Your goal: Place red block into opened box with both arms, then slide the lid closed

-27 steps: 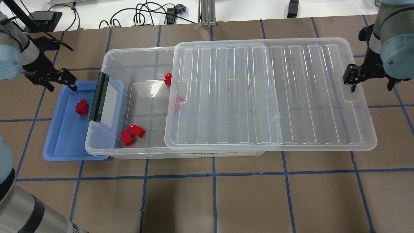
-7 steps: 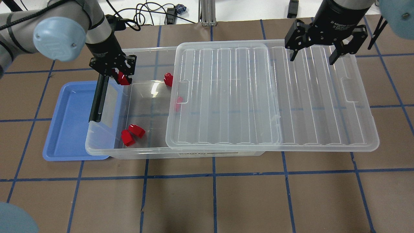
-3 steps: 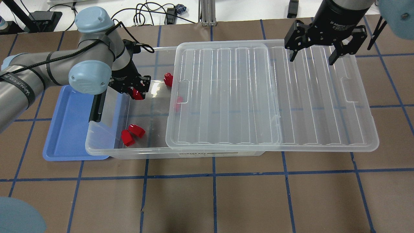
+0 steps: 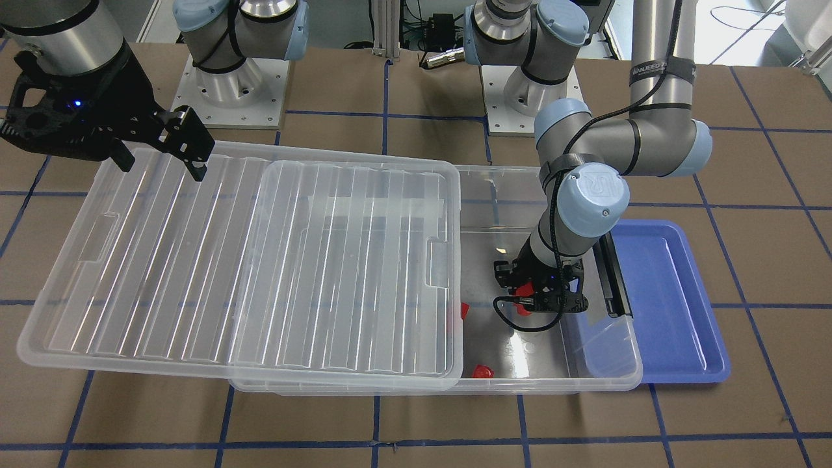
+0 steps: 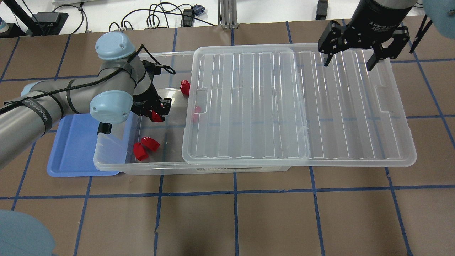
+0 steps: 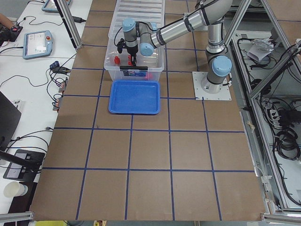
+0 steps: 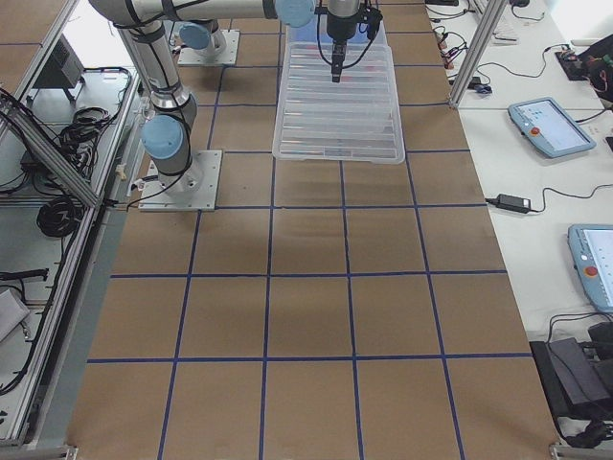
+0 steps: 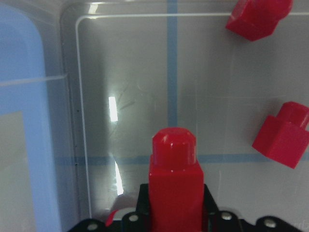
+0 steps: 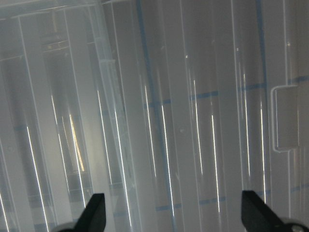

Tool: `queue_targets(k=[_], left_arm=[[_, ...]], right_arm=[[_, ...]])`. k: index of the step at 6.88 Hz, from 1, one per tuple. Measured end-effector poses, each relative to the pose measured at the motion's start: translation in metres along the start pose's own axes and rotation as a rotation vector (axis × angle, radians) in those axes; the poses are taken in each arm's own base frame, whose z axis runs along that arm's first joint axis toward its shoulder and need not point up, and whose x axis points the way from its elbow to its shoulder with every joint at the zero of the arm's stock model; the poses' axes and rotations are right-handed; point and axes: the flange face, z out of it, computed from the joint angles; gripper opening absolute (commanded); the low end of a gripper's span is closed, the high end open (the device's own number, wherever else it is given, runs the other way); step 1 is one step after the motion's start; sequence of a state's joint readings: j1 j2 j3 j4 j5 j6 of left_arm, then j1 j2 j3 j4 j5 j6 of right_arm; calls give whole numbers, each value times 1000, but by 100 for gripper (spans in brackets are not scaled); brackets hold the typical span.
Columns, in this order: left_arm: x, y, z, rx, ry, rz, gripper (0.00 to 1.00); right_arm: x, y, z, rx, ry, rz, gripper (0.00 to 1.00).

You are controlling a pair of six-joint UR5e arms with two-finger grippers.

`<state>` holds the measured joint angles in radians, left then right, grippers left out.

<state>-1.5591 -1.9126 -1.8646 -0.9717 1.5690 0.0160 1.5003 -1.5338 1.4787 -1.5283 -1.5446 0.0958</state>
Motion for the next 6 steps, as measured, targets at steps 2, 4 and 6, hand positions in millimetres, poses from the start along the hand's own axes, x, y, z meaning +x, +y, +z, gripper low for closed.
queue_targets(k=[2, 4, 6], left_arm=[[0, 3, 10, 35, -1, 0, 100], [-4, -5, -21, 39, -4, -5, 100], [0, -23, -110, 33, -10, 3, 100]], right_arm=[[54, -16, 0, -2, 3, -28, 100], [123, -29, 9, -30, 28, -98, 100], [178, -31, 41, -97, 44, -138, 100]])
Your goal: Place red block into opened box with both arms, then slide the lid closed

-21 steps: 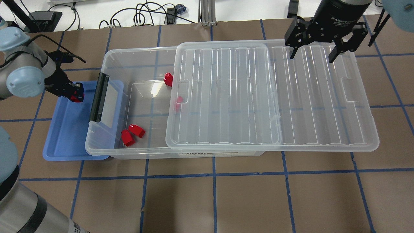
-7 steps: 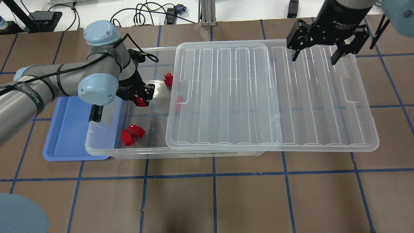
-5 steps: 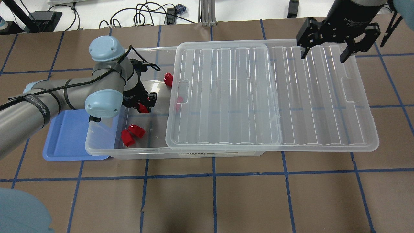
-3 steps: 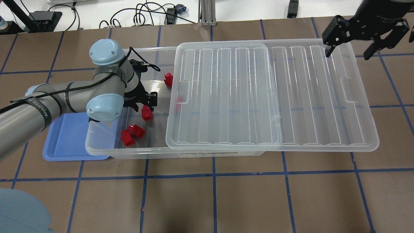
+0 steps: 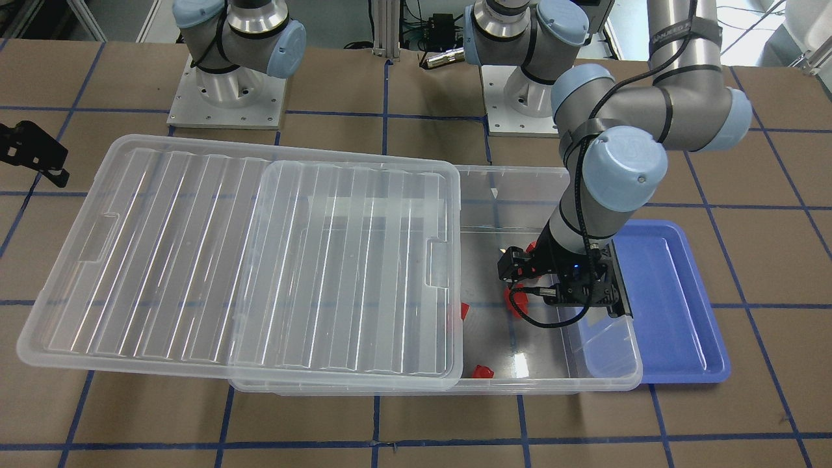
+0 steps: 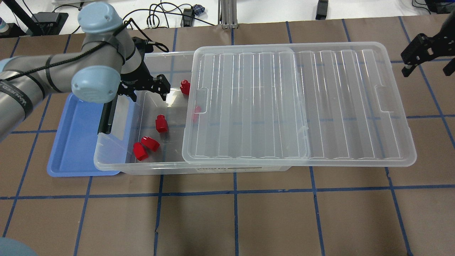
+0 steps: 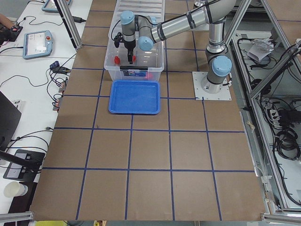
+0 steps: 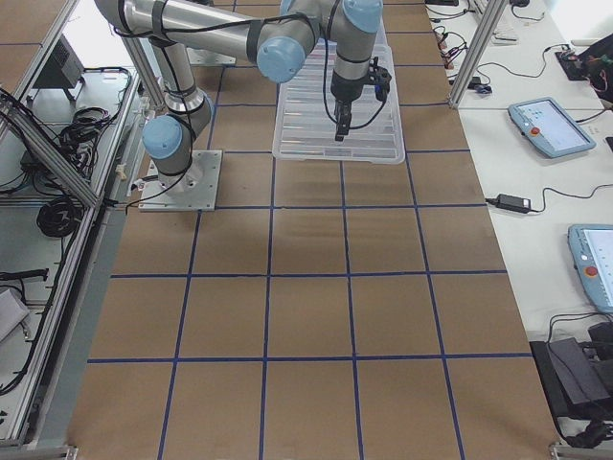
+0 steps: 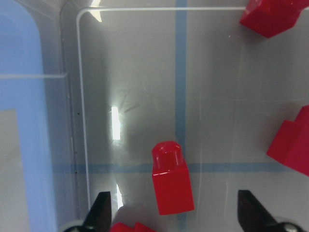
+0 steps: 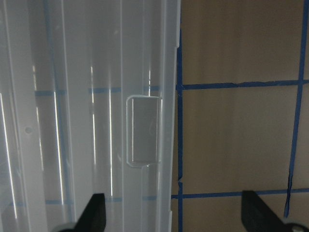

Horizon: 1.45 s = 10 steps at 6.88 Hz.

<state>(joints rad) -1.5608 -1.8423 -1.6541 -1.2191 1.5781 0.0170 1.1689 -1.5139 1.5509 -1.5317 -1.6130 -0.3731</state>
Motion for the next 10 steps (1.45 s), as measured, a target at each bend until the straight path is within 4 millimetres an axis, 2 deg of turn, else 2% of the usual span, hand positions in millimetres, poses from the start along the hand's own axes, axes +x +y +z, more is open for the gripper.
queue_targets(k=[1, 2, 3, 4, 5, 6, 8, 10], left_arm=[[1, 1, -54, -10, 1, 3, 100], [3, 12, -99, -20, 2, 5, 100], [3, 27, -134, -8, 1, 8, 100], [2, 40, -161, 20, 1, 9, 100], [-1, 52, -177, 30, 1, 7, 100], [0, 61, -182, 16, -1, 8, 100], [0, 64, -187, 14, -2, 11, 100], [0, 63, -190, 18, -9, 19, 100]], right_arm=[[9, 5, 26, -40, 11, -2, 100], [12, 10, 49, -70, 28, -3, 100], [14, 12, 65, -83, 43, -4, 100], [17, 13, 70, -86, 73, -5, 100], [25, 14, 72, -98, 118, 0, 100], [34, 16, 77, -113, 159, 8, 100], [43, 20, 88, -143, 195, 19, 100], [40, 22, 104, -136, 203, 18, 100]])
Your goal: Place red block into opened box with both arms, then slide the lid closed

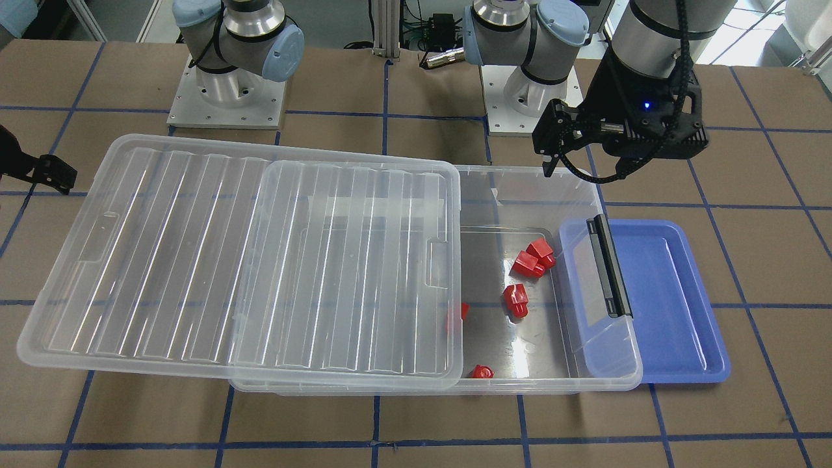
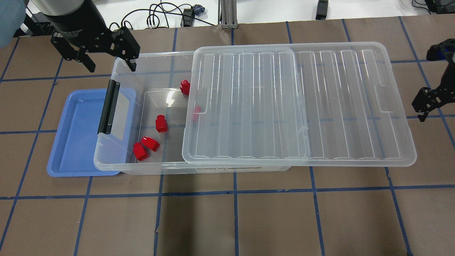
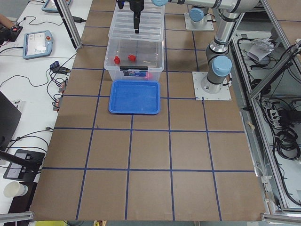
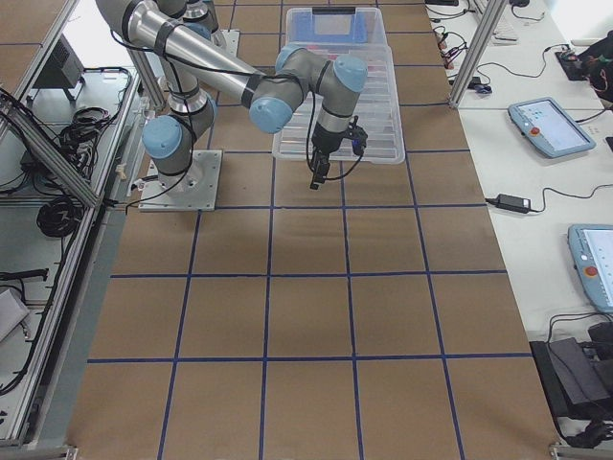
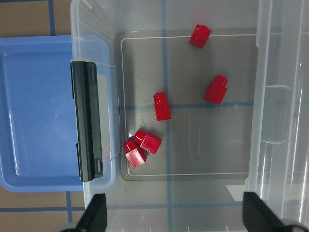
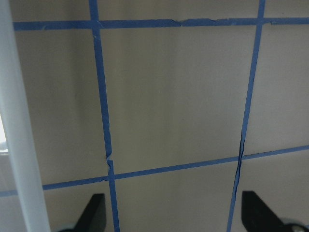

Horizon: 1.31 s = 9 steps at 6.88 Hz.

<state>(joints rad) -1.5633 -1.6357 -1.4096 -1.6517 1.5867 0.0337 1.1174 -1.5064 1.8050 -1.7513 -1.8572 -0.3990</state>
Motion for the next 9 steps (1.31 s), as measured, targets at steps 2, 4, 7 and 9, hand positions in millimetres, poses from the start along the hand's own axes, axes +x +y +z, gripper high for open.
queue_targets(k=[2, 4, 7, 9], left_arm=[[0, -5, 1, -8, -5, 0, 100], [0, -8, -3, -32, 5, -11, 100], [7, -5, -3, -42, 0, -15, 100], [11, -4, -3, -41, -1, -11, 100]], right_arm=[[-10, -2, 10, 22, -2, -2, 100], [-28, -11, 7, 79, -69, -15, 100], [-77, -21, -7, 160, -150, 8, 100], [-130, -23, -24, 212, -160, -26, 100]])
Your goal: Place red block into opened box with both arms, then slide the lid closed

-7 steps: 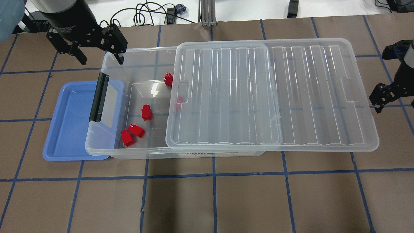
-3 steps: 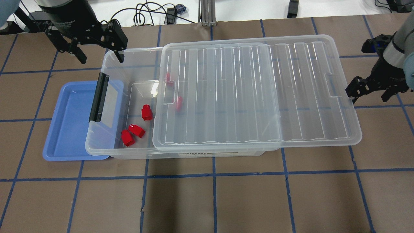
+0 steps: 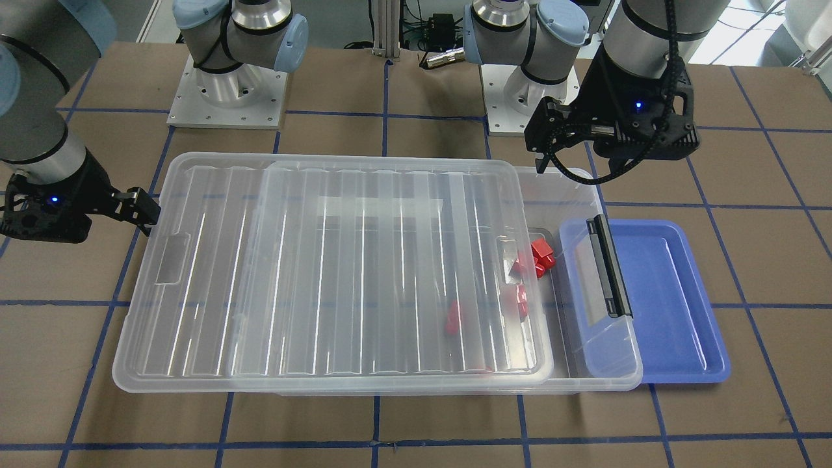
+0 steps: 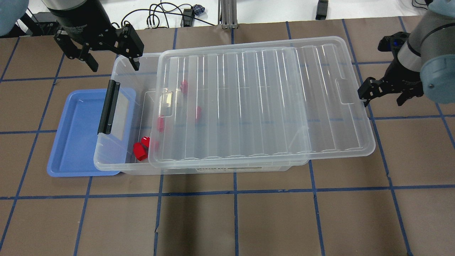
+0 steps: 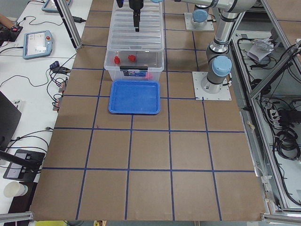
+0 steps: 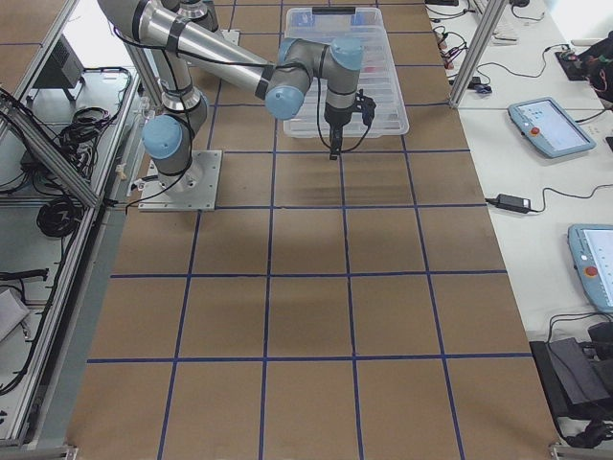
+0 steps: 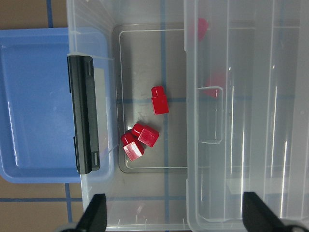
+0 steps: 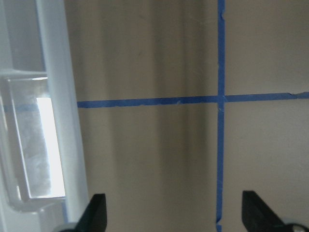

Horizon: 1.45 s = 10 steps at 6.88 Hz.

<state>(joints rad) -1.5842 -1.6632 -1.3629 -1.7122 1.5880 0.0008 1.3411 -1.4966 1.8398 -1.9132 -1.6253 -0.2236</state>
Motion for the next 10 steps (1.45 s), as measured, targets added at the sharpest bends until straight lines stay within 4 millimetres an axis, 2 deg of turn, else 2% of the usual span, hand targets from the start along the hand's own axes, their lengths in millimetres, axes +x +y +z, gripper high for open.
queue_targets(k=[2, 3, 4, 6, 7, 9, 10], left_arm=[[1, 0, 0, 0, 1, -2, 100], [1, 1, 0, 0, 1, -2, 100], [1, 0, 1, -1, 0, -3, 100], [1, 2, -1, 2, 1, -2, 100], [1, 2, -1, 2, 1, -2, 100], [1, 3, -1, 1, 0, -2, 100], [1, 2, 0, 1, 1, -2, 100]], right_arm=[[-54, 2, -8, 23, 0, -39, 100], [-70, 3, -10, 29, 0, -43, 100], [-78, 5, -12, 32, 0, -47, 100], [-79, 5, -18, 45, 2, -45, 100], [-78, 3, -34, 67, 5, -43, 100], [-88, 10, -101, 79, 6, -57, 100], [-102, 19, -134, 80, 3, -39, 100]])
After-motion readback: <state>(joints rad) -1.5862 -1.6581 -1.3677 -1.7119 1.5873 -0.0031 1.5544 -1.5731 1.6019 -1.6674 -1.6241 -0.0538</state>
